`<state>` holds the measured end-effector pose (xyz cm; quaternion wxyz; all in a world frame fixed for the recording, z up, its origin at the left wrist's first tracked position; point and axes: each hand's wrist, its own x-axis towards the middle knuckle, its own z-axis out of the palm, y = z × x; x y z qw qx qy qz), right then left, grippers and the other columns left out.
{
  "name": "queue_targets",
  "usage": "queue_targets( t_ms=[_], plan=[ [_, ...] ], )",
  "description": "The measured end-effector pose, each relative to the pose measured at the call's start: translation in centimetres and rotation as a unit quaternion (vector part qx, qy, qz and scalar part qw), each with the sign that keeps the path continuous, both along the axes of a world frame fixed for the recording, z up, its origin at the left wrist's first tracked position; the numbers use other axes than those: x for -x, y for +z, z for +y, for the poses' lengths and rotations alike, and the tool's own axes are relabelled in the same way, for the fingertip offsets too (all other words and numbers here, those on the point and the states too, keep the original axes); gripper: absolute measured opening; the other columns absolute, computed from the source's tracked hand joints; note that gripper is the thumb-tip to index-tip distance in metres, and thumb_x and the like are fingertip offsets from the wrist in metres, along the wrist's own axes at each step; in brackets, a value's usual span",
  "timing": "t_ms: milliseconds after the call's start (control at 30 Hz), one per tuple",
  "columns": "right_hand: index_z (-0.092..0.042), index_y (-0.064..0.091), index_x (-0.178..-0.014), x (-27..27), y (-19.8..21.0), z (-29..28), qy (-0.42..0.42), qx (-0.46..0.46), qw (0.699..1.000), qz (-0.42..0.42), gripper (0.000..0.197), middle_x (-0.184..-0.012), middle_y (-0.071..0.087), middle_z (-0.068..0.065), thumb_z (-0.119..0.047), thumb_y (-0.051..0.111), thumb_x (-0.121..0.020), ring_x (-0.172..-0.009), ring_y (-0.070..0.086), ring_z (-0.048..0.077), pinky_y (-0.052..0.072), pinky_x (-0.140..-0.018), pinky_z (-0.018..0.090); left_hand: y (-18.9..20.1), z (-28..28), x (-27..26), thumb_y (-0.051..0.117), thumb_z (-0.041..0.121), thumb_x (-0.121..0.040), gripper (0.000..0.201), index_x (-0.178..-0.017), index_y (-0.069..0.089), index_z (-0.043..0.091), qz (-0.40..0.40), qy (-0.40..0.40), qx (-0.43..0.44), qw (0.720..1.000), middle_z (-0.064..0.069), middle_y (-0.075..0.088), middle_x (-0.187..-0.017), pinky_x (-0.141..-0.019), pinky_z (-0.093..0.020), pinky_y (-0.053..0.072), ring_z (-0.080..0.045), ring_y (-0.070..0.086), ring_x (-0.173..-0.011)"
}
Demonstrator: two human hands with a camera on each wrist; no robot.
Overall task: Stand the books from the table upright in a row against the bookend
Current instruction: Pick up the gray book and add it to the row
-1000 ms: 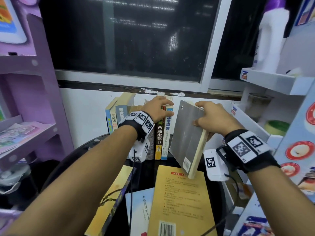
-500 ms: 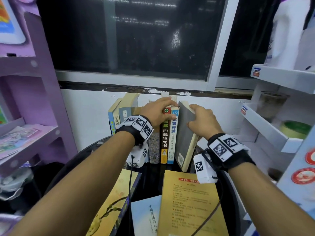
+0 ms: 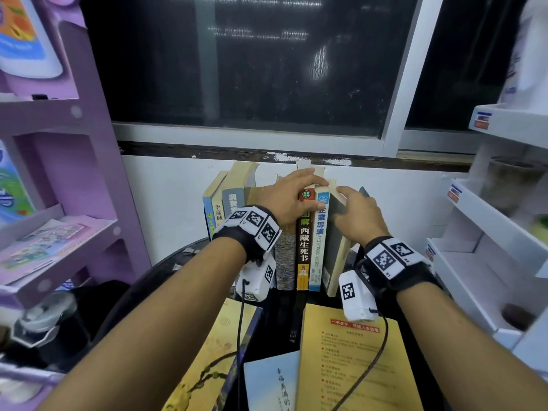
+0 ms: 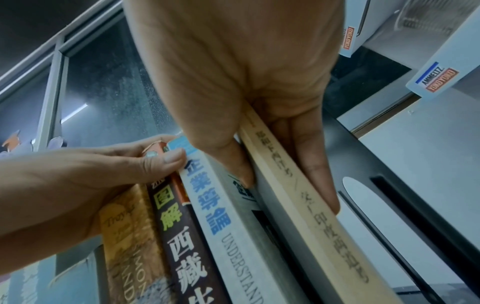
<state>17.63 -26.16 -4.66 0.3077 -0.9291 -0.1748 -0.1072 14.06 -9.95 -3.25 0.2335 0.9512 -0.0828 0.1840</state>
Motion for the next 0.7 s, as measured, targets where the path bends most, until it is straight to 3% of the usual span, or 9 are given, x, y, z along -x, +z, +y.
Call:
queue_targets(
  t_ms=[100, 267, 400, 533, 633, 700],
  plan=[
    [-0.022, 0.045, -0.137, 0.1, 0.3, 0.3, 0.017, 0.013, 1.000, 0.009, 0.049, -0.116, 0.065, 0.011, -0.017, 0.060, -0.090, -0.115, 0.056, 0.032, 0.051, -0.095, 0.045, 0.0, 0.0, 0.0, 0.060, 0.041, -0.090, 0.042, -0.130, 0.048, 0.039, -0.001, 0.002, 0.000, 1.000, 0.011, 0.025, -0.157, -0.104, -0.043, 0.041, -0.017, 0.036, -0.136],
    [-0.020, 0.029, -0.146, 0.4, 1.5, -0.1, 0.087, 0.025, 0.992, 0.090, 0.060, -0.119, 0.063, 0.012, -0.016, 0.057, -0.093, -0.099, 0.067, 0.028, 0.060, -0.075, 0.042, -0.2, 0.1, -0.1, 0.061, 0.041, -0.089, 0.043, -0.130, 0.048, 0.039, -0.006, 0.004, -0.002, 1.000, 0.011, 0.026, -0.156, -0.105, -0.045, 0.040, -0.017, 0.034, -0.137],
    [-0.030, 0.012, -0.152, 0.6, 1.7, -1.3, 0.142, 0.001, 0.975, 0.169, 0.090, -0.115, 0.064, 0.008, -0.002, 0.067, -0.085, -0.092, 0.069, 0.023, 0.061, -0.070, 0.041, -0.2, 0.2, 0.0, 0.061, 0.040, -0.089, 0.041, -0.129, 0.049, 0.040, -0.002, 0.001, 0.010, 1.000, 0.011, 0.026, -0.156, -0.103, -0.045, 0.042, -0.017, 0.036, -0.136],
    [-0.039, -0.010, -0.151, 0.8, 0.4, -2.0, 0.165, 0.028, 0.971, 0.173, 0.120, -0.111, 0.065, 0.003, 0.004, 0.075, -0.077, -0.090, 0.069, 0.019, 0.061, -0.068, 0.035, -0.1, 0.0, 0.2, 0.061, 0.040, -0.089, 0.040, -0.128, 0.050, 0.040, 0.000, 0.004, 0.012, 1.000, 0.012, 0.025, -0.156, -0.102, -0.044, 0.043, -0.016, 0.038, -0.135],
    [-0.044, -0.015, -0.149, 0.7, -0.9, -2.0, 0.162, -0.002, 0.973, 0.163, 0.126, -0.109, 0.061, 0.000, 0.006, 0.075, -0.077, -0.086, 0.068, 0.016, 0.061, -0.064, 0.030, 0.0, -0.1, 0.3, 0.061, 0.040, -0.090, 0.040, -0.128, 0.050, 0.039, 0.000, 0.003, 0.016, 1.000, 0.012, 0.025, -0.156, -0.100, -0.044, 0.045, -0.016, 0.040, -0.133],
    [-0.047, -0.014, -0.148, 0.6, -1.5, -1.9, 0.164, -0.030, 0.973, 0.157, 0.124, -0.112, 0.059, -0.001, 0.006, 0.074, -0.078, -0.088, 0.069, 0.017, 0.062, -0.065, 0.033, 0.0, -0.2, 0.4, 0.060, 0.039, -0.090, 0.040, -0.129, 0.049, 0.039, 0.002, 0.001, 0.016, 1.000, 0.012, 0.025, -0.156, -0.101, -0.044, 0.045, -0.016, 0.040, -0.133]
  ],
)
